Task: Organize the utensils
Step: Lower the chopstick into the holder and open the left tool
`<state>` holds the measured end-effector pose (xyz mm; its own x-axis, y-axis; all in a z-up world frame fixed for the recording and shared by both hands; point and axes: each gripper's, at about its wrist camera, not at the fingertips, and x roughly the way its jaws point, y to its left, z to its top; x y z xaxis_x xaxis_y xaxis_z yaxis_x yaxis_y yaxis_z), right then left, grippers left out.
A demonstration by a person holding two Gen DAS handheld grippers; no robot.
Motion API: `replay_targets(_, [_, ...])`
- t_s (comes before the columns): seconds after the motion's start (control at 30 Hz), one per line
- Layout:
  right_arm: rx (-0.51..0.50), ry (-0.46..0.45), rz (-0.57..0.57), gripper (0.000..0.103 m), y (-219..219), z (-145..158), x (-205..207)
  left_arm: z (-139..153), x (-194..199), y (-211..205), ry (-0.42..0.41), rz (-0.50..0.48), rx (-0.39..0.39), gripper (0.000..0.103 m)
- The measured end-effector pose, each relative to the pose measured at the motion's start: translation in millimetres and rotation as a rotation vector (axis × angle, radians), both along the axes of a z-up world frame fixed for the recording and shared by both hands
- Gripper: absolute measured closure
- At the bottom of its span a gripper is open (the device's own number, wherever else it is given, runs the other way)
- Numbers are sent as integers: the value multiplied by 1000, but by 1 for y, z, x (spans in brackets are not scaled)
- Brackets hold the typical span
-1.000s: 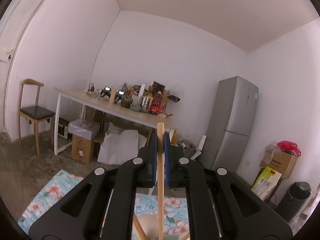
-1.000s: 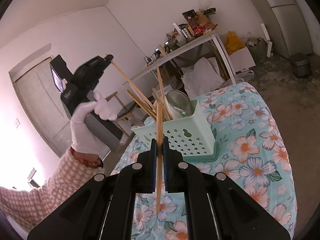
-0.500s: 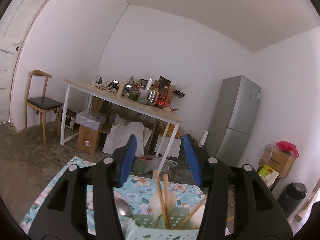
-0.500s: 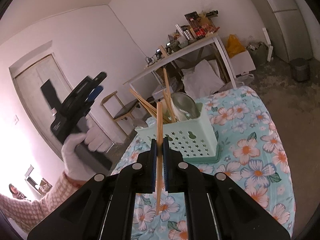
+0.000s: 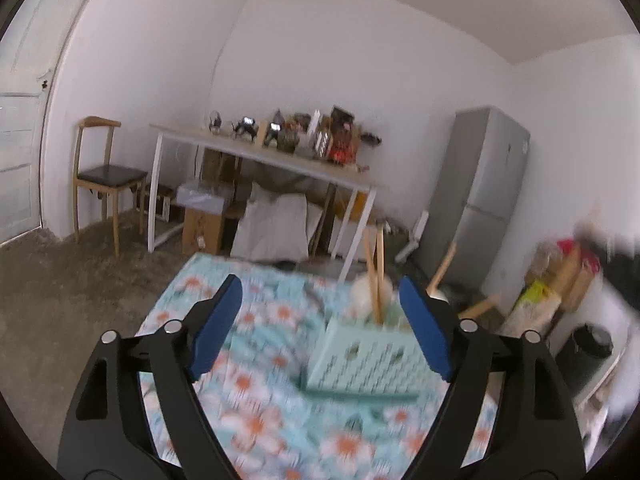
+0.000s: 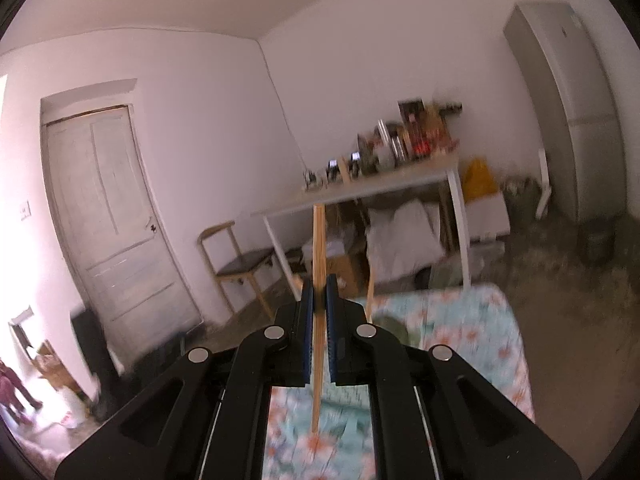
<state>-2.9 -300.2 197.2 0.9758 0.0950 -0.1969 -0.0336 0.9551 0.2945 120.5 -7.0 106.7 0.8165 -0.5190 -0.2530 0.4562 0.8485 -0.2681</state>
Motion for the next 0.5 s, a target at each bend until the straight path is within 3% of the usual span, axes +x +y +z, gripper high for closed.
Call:
replay_targets(0.27, [-136, -55, -52, 97, 20, 35, 45, -35, -31, 13, -15, -21, 96, 18])
replay_targets(0.5, [-243, -7, -84, 97, 38, 28, 93, -44, -33, 21, -44, 4, 132, 14])
